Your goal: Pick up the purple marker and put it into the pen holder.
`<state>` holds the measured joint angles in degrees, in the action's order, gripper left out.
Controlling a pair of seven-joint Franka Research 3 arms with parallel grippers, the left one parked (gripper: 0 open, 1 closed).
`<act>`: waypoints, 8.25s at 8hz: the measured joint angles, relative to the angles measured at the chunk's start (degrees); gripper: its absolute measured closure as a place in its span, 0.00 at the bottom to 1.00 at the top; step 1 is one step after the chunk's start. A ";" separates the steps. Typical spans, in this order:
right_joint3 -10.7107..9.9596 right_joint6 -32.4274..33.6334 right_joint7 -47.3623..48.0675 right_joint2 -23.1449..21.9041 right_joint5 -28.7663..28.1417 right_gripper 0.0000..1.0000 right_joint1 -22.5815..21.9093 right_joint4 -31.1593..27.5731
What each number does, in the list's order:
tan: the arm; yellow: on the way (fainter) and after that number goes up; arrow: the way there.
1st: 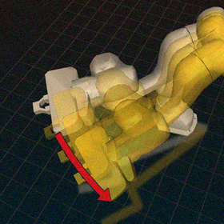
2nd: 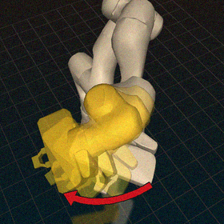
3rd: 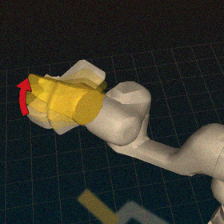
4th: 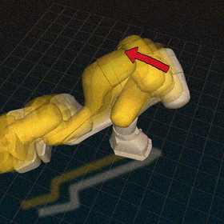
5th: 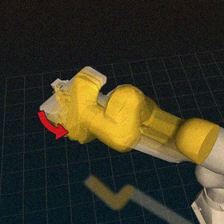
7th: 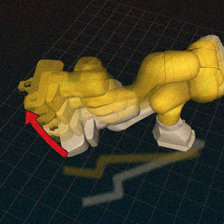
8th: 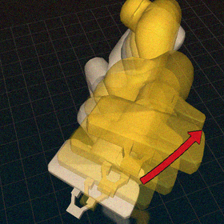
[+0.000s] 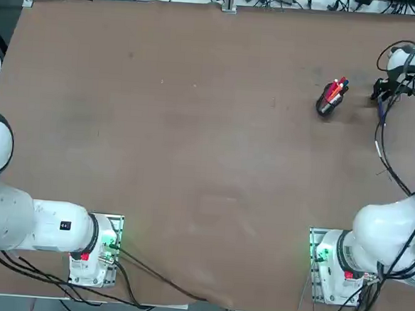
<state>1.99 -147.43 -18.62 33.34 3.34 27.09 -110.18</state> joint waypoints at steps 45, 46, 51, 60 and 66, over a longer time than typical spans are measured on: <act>1.03 76.19 153.68 0.76 52.22 0.85 -49.68 15.83; 1.02 76.62 154.71 1.72 52.22 0.85 -50.43 15.85; 0.93 77.52 159.95 5.35 50.83 0.85 -52.64 15.94; 0.85 80.06 160.35 7.58 47.71 0.00 -52.98 19.17; 0.35 83.58 124.91 0.62 33.37 0.00 -51.01 29.12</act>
<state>2.34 -63.86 106.29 33.96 36.72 -23.92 -81.06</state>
